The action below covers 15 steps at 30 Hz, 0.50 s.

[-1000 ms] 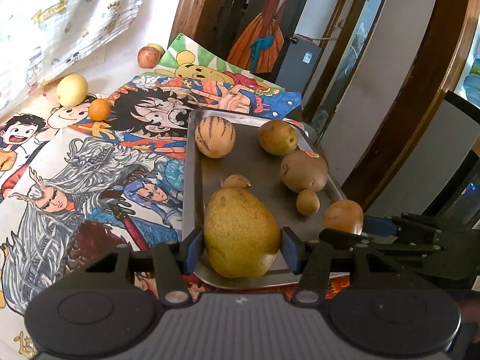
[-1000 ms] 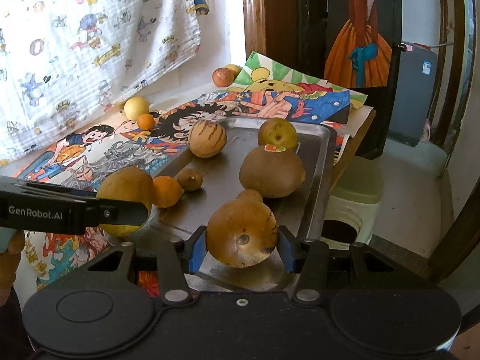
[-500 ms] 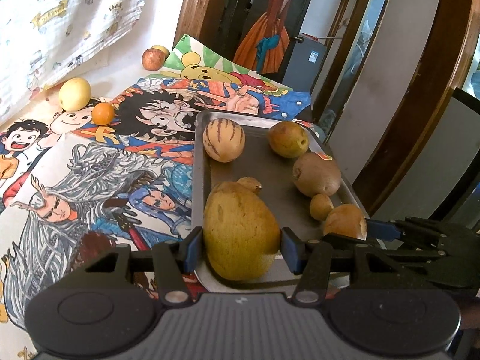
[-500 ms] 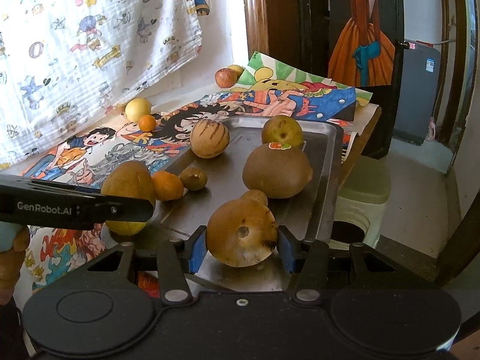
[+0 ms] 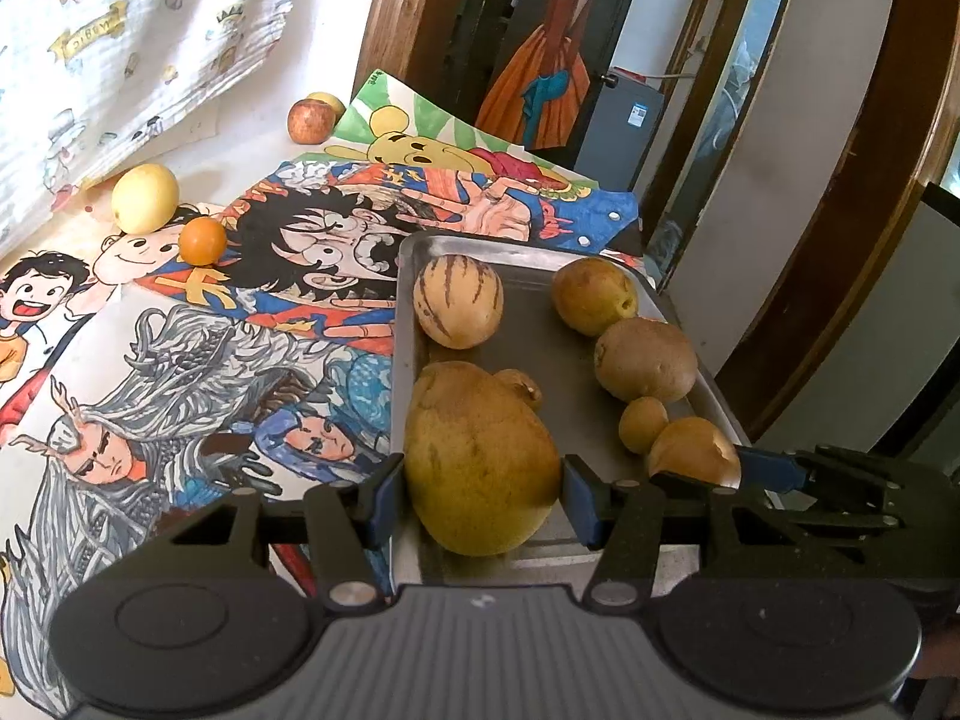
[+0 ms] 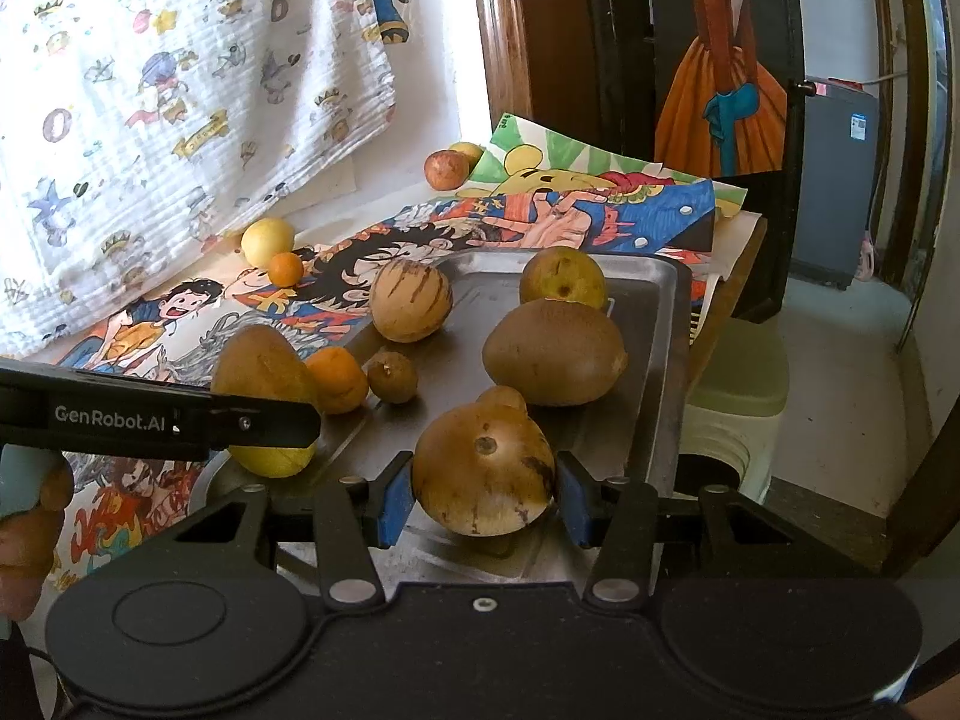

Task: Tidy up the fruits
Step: 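Lower the pear onto the tray with the left tool while the right tool releases the brown fruit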

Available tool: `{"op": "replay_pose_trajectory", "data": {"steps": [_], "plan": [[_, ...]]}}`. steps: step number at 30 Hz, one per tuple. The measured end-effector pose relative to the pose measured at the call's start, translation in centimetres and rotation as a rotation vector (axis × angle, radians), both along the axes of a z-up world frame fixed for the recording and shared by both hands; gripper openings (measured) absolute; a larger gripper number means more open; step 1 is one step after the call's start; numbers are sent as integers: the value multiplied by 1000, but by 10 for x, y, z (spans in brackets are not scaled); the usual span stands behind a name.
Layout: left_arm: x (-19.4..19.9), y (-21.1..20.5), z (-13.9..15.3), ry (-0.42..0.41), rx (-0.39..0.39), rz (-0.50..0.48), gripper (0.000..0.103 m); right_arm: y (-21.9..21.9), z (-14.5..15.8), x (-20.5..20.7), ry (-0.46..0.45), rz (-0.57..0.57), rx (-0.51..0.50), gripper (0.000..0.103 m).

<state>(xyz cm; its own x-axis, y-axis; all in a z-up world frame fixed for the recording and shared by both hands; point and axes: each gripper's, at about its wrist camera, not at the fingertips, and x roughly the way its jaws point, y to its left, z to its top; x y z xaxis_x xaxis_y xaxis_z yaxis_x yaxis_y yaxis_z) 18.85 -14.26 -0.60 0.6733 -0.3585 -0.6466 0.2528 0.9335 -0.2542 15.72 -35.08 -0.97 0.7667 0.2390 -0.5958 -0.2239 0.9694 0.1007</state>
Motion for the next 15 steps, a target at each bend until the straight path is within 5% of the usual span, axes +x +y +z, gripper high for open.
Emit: {"op": "replay_pose_trajectory", "data": {"steps": [15], "plan": [[-2,2,1,21,-16,2,59,0,-3,-3,14,-14,10,58]]}}
